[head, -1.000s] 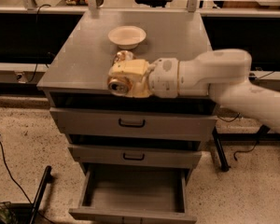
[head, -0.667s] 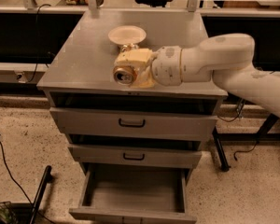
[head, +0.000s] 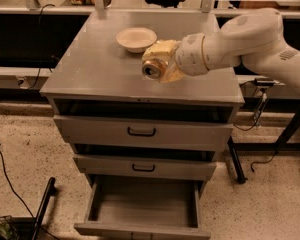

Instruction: Pick orange can from bottom drawer and place on counter

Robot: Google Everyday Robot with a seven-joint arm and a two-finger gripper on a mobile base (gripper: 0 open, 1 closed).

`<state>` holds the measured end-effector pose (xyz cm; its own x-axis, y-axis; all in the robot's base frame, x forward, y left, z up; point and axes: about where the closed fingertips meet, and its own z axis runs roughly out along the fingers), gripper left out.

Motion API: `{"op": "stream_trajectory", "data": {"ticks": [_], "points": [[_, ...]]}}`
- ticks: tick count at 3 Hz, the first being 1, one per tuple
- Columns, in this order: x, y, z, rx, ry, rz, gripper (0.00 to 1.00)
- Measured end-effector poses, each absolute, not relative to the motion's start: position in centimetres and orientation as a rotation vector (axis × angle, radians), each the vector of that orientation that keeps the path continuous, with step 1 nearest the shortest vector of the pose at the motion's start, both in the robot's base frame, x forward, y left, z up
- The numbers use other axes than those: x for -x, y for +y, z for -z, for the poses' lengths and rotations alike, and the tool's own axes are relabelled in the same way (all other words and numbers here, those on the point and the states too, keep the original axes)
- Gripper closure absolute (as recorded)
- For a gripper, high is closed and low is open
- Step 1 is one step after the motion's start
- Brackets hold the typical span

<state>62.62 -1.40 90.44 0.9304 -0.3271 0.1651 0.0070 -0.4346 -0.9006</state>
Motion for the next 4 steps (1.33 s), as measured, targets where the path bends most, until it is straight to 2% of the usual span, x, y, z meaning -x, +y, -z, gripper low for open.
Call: {"op": "stream_trajectory", "data": {"ticks": [2,3,4], "points": [[-66.3,-4.5,-87.4,2.222,0.357,0.334,1.00],[-67.2,-5.1,-86.3,2.316,0.390,0.326,0.84],[-67.6,-5.3,-86.6,2.376,0.394,0.338,0.62]]}}
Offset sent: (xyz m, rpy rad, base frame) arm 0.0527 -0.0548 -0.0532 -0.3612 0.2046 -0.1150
